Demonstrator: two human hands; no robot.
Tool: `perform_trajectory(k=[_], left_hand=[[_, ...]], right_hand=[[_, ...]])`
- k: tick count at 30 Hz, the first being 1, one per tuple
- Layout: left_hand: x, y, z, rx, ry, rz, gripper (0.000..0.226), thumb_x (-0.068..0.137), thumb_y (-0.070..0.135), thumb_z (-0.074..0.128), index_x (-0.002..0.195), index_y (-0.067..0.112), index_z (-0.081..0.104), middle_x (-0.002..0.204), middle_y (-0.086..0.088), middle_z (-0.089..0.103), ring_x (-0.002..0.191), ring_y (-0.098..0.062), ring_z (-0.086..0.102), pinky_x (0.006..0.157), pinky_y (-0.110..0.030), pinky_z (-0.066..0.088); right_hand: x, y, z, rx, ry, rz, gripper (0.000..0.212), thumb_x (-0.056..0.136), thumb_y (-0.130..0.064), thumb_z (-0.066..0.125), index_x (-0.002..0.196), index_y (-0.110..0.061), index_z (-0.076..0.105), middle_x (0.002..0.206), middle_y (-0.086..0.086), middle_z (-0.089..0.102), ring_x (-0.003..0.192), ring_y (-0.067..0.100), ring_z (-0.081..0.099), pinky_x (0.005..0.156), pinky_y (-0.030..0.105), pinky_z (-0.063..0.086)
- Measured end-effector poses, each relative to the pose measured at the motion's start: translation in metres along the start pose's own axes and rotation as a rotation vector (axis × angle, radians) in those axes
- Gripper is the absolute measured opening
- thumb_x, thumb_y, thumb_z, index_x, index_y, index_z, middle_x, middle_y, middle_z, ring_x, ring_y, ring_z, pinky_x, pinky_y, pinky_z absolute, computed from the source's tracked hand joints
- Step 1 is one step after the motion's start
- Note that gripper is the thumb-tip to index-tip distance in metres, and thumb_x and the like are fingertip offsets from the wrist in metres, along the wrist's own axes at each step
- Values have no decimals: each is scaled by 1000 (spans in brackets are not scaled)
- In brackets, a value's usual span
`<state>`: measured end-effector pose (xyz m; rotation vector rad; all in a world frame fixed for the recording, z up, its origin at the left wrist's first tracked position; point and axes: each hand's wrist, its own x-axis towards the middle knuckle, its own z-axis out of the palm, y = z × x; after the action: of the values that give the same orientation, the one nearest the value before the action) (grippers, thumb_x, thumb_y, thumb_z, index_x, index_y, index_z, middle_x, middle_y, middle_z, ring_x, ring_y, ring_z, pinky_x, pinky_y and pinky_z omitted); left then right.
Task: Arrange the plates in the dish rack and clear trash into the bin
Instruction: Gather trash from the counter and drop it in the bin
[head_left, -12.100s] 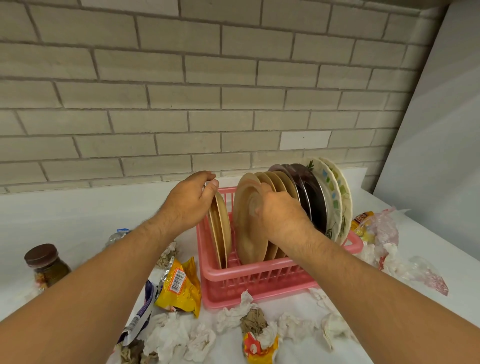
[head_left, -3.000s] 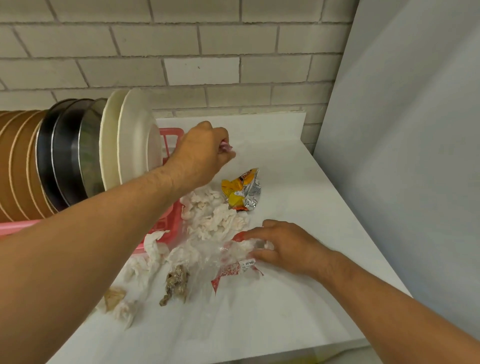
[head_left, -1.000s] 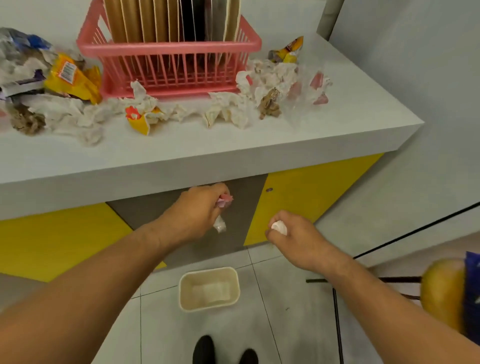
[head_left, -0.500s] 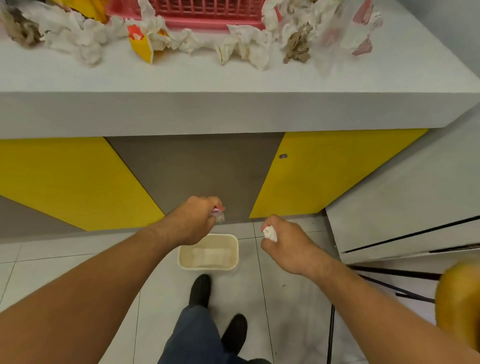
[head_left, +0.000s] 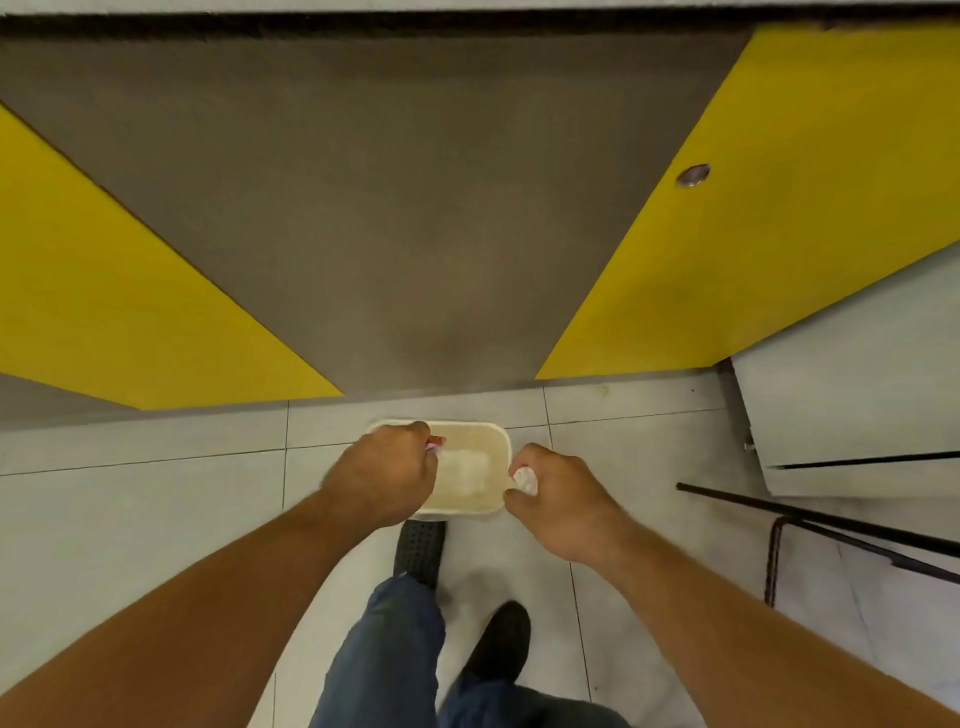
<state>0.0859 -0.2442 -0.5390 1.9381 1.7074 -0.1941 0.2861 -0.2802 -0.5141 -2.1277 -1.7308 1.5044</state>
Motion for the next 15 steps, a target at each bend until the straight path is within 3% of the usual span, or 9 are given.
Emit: perform_trajectory(k=[4,7,9,10,12,15], left_hand=[[33,-35,68,-90,-172,-73,27,93,33,40,116,19,41,117,-10,54,94,-30,57,77,-37,47],[66,-57,114,-154,-378,-138,50,94,26,38,139,23,16,138,-4,33,109,-26,50,91,-38,43],[87,-68,140,-164,-453,-160,61,95,21,41,143,23,3,138,-2,36,104,-24,53,93,-38,45],[98,-72,153,-150,-474,-160,62,95,21,45,142,19,3,132,-4,44,98,-22,56,90,-37,47],[116,-77,174,-90,-440,-181,56,92,28,55,134,12,21,116,-9,58,90,-22,58,79,-34,48],[136,-79,197,-46,-344,-240,59,83,44,66,124,12,39,110,-11,60,93,-26,58,75,-32,47]], right_hand=[[54,28,44,-2,-47,56,39,84,-28,63,121,-24,49,108,0,54,85,16,57,63,24,46],[91,49,66,-6,-91,86,49,83,-27,63,128,-25,43,103,-4,48,84,13,54,58,20,42],[114,60,77,3,-112,97,50,83,-27,61,127,-24,40,101,-5,48,81,11,53,55,20,41],[124,65,83,7,-120,100,49,82,-26,61,127,-25,39,99,-6,48,78,10,52,54,20,39],[144,71,96,18,-118,100,44,83,-23,59,123,-25,40,90,-10,47,73,7,51,50,20,36],[170,76,115,62,-71,109,40,85,-19,58,121,-26,42,84,-14,44,69,5,48,47,18,34]])
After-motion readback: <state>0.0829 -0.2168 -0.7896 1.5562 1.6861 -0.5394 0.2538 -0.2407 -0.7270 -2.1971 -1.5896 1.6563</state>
